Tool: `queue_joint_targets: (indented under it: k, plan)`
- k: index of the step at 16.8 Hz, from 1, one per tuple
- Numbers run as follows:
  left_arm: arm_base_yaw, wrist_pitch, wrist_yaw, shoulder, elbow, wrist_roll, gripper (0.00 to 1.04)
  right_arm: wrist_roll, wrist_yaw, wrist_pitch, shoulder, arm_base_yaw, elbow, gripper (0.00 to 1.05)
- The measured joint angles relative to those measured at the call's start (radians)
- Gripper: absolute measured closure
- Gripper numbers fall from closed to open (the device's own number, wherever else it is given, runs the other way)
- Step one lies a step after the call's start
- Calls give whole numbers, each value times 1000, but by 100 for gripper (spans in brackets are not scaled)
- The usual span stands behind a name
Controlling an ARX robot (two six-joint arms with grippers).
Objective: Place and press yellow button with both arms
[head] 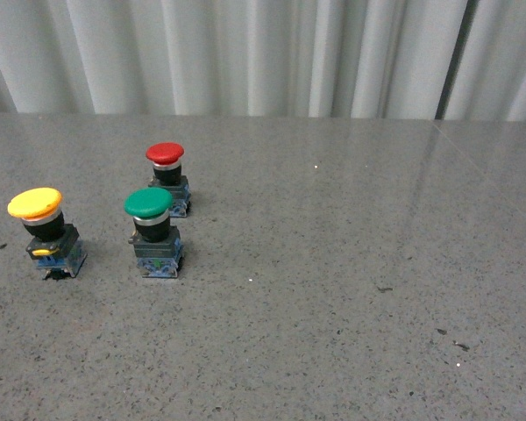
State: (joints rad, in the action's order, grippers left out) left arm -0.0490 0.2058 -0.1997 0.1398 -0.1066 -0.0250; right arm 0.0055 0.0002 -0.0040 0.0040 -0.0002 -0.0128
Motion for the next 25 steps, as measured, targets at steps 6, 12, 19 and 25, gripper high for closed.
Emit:
queue_joint_targets:
  k: [6, 12, 19, 25]
  plan:
    - [62, -425, 173, 513, -209, 26, 7, 0, 0, 0, 0, 0, 0, 7]
    - [-64, -424, 206, 1167, -598, 12, 7, 0, 0, 0, 0, 0, 0, 7]
    - [-71, -493, 204, 1387, -573, -26, 7, 0, 0, 0, 0, 0, 0, 7]
    - [-69, -514, 219, 1416, -566, -27, 43, 0, 0, 0, 0, 0, 0, 7]
